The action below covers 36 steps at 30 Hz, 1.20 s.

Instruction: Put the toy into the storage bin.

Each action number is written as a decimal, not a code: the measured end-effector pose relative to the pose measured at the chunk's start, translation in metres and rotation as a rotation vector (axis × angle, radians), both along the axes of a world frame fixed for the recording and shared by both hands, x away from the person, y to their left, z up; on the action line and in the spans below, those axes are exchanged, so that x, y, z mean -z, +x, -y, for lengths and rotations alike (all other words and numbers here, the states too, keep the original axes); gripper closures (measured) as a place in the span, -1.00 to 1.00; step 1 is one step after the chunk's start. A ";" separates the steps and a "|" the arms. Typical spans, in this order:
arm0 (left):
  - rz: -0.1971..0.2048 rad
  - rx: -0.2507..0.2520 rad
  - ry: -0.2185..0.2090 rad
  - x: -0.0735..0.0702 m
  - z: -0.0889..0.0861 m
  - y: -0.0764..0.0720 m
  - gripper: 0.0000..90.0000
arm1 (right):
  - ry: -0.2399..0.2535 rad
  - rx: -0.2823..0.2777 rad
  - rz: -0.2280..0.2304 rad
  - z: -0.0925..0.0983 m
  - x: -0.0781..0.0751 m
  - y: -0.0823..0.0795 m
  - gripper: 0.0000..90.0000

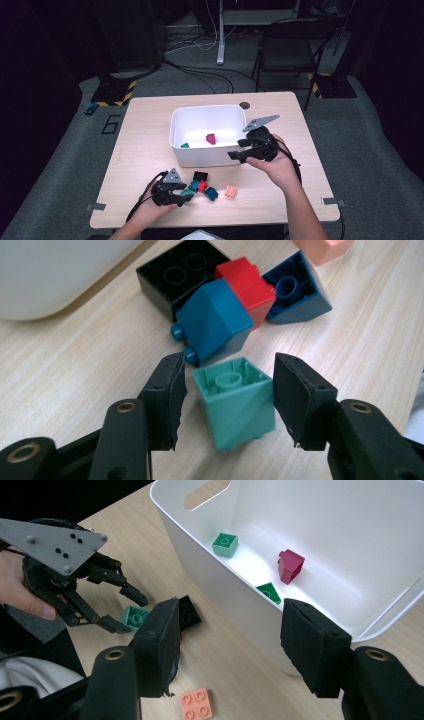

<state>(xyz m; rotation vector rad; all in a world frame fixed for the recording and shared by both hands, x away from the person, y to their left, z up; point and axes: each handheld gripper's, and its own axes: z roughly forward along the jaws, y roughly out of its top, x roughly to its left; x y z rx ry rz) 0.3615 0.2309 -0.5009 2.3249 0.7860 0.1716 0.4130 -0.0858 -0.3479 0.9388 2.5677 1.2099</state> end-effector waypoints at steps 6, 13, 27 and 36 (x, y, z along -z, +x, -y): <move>-0.003 -0.008 0.025 0.002 -0.003 0.002 0.20 | -0.001 0.001 -0.001 0.000 0.000 0.000 -0.11; 0.023 -0.004 0.054 -0.002 -0.005 0.003 0.29 | -0.002 0.005 -0.009 0.000 0.000 0.000 -0.11; 0.022 -0.012 0.012 -0.016 -0.010 0.012 0.29 | -0.004 0.003 -0.012 0.000 0.001 0.001 -0.11; 0.020 -0.006 -0.003 -0.030 -0.010 0.017 0.29 | 0.001 -0.002 -0.005 0.000 0.002 0.001 -0.11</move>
